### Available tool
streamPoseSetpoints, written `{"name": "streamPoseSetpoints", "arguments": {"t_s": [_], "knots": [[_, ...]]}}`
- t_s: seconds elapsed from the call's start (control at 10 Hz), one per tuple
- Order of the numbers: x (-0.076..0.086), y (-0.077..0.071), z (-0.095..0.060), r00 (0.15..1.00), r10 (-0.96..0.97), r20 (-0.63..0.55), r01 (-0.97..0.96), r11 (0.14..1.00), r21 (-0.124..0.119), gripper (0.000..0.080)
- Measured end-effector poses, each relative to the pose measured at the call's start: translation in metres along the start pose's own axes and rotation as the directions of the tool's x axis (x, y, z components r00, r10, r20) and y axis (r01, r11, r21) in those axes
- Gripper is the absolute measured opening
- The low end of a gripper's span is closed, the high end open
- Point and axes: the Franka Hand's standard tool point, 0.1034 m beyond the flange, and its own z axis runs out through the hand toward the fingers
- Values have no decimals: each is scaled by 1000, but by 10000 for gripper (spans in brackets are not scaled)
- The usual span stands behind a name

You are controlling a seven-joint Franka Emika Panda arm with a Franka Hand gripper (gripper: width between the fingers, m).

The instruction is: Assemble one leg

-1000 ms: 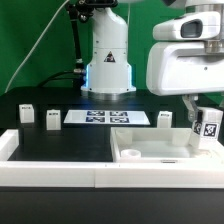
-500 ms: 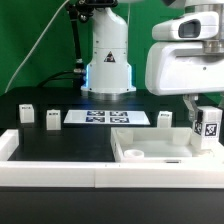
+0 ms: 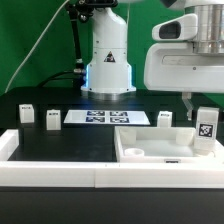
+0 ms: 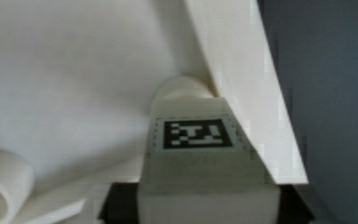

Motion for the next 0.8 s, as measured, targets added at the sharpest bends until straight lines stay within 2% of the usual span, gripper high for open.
{"name": "streamPoseSetpoints", "arguments": {"t_s": [0.2, 0.4, 0.6, 0.7, 0.8], "knots": [[0, 0, 0, 972, 233, -9, -233, 972, -6, 294], [0, -1, 0, 882, 472, -17, -472, 882, -4, 294], [0, -1, 0, 869, 496, -5, -496, 869, 4, 294], [1, 0, 0, 902, 432, -4, -432, 902, 2, 379], [2, 2, -1, 941, 339, 0, -339, 941, -5, 519]]}}
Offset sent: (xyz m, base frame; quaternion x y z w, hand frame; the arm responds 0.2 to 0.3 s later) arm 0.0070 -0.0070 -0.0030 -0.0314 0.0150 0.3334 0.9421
